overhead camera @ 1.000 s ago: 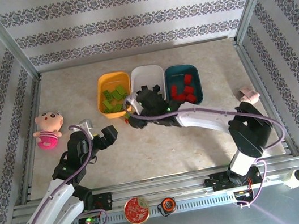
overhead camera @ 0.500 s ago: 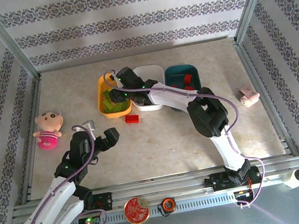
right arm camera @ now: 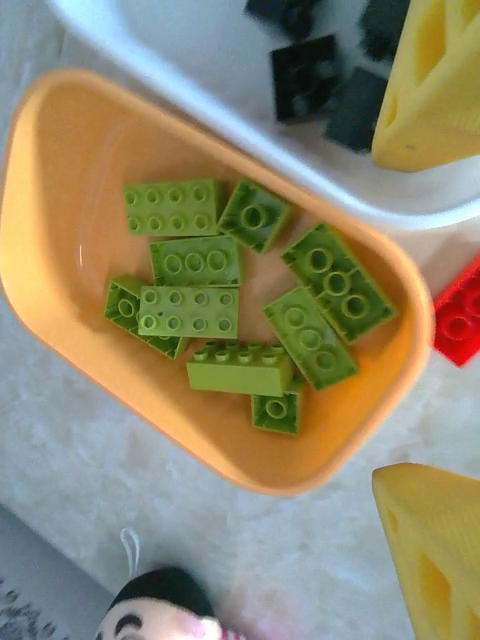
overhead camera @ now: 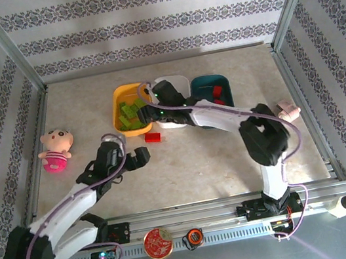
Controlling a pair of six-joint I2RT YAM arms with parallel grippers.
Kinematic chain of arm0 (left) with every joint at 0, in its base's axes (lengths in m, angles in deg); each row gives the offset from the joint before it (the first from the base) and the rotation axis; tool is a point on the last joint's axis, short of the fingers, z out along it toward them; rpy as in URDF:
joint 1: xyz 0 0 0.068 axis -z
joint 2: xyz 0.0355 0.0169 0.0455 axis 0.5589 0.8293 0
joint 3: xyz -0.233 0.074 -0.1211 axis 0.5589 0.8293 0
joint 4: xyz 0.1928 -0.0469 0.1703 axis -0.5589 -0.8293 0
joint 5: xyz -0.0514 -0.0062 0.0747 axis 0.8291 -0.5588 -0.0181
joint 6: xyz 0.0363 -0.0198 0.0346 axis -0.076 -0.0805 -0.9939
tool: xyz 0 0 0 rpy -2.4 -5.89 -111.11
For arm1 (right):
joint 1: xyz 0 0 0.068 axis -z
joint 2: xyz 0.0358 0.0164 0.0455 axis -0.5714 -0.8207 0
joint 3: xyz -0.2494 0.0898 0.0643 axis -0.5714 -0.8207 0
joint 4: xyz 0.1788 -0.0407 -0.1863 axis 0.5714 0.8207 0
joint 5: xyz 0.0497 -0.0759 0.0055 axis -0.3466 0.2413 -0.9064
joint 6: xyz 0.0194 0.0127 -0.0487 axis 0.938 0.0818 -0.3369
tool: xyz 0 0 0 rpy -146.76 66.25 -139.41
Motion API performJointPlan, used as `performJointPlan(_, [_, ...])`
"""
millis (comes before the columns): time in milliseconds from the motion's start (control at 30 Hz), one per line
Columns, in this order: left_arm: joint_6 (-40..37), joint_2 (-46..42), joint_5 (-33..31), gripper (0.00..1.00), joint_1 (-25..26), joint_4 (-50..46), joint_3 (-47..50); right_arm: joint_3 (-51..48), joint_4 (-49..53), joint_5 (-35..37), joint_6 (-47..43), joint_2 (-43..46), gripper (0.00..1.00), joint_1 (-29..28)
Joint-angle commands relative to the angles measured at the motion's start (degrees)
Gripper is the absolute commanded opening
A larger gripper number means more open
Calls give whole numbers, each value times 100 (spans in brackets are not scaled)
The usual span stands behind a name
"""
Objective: Sort the legos into containers by color
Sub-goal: Place the lego in the container, then pick up the lego from the center of the table.
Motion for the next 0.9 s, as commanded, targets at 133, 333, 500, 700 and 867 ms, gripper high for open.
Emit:
performJointPlan(133, [-1163, 2058, -1559, 100, 886, 723, -1123, -1821, -696, 119, 209, 1660, 78, 194])
performJointPlan(333, [-1301, 3160, -2124, 99, 950, 1121, -1647, -2620, -725, 132, 271, 2688, 79, 394])
performJointPlan(500, [-1196, 3707, -2256, 94, 866, 1137, -1901, -2920, -681, 93, 252, 3152, 80, 494])
performJointPlan(700, [-1157, 4130, -2054, 78, 748, 1434, -2040, -3025, -613, 109, 208, 3457, 80, 538])
performJointPlan(867, [-1149, 4159, -1809, 68, 757, 1658, -1959, -3166, -572, 150, 227, 3651, 80, 594])
